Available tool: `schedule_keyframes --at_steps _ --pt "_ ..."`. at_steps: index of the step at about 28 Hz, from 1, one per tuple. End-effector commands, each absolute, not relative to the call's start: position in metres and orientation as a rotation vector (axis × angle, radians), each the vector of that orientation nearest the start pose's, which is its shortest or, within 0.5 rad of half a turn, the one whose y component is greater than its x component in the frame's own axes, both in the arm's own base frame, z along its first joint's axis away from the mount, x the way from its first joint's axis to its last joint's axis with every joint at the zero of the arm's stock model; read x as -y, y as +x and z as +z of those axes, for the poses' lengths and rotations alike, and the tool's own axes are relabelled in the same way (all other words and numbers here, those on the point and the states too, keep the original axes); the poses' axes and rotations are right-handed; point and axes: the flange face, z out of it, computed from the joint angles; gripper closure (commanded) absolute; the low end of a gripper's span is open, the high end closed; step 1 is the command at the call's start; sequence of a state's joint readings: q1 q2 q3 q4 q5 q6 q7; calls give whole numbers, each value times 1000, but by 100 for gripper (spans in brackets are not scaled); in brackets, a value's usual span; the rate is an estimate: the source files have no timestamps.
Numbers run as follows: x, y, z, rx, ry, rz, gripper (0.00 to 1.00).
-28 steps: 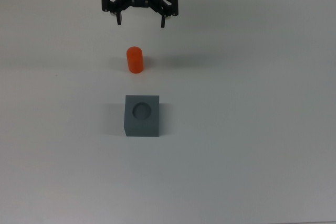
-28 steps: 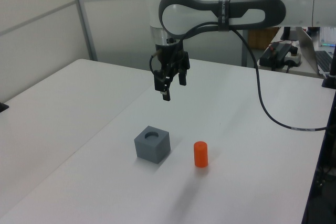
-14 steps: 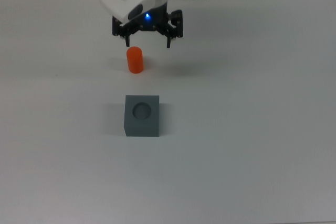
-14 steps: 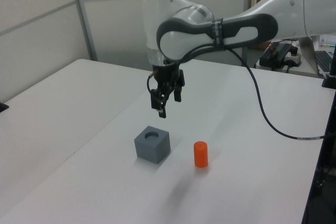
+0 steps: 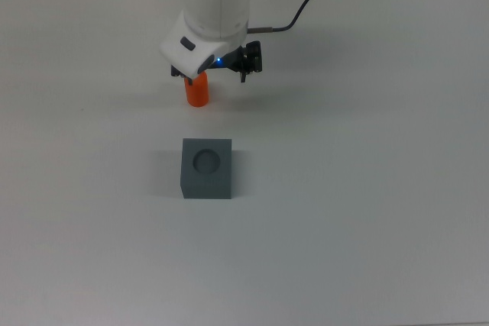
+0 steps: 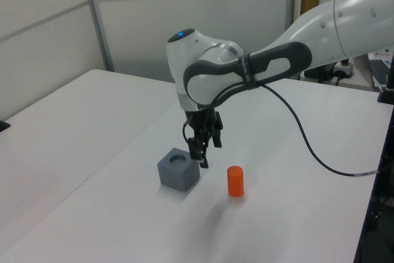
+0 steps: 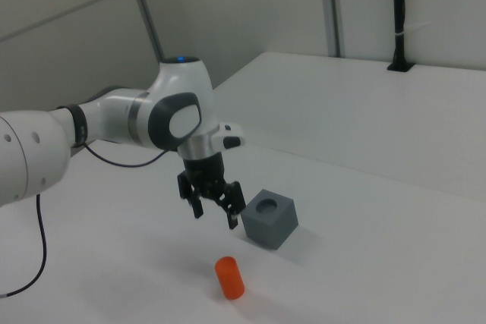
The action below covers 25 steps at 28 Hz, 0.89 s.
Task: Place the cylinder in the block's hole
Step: 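Lower the gripper around the orange cylinder and close on it, then lift the orange cylinder and carry it over the grey block's hole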
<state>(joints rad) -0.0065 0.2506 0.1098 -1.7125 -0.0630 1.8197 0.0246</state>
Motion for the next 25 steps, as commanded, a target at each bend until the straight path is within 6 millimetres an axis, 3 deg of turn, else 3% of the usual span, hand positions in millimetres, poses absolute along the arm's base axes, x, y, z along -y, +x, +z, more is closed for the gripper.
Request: schedule_keyframes --at_steps 1,17,21,25 --pt "-50 599 410 251 -3187 271 0" --pt "-26 581 363 307 -3224 385 0" --pt "-25 580 351 310 -3220 397 17" --pt "-25 580 350 337 -3215 398 42"
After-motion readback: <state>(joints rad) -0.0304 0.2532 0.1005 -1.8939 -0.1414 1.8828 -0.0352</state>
